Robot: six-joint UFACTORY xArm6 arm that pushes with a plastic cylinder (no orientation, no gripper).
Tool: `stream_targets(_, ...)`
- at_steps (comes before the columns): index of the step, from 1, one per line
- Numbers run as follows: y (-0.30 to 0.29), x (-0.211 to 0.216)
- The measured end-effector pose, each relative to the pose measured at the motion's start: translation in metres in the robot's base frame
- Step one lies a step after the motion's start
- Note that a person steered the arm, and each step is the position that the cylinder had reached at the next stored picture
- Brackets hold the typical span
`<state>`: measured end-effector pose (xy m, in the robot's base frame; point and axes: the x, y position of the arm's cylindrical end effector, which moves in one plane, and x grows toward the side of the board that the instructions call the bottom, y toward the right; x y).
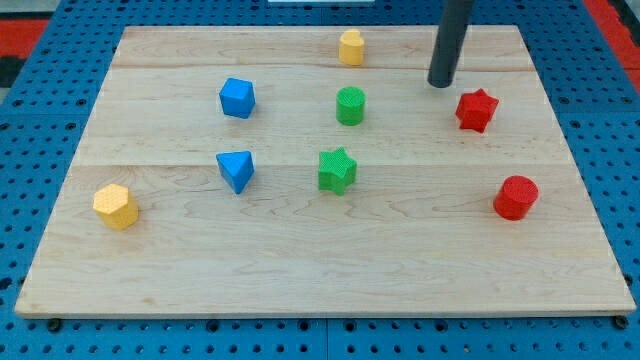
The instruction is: Touch the red star
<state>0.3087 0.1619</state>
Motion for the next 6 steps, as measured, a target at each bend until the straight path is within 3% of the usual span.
stream_targets(3, 0.065, 0.004)
stream_targets(6, 0.054, 0.064)
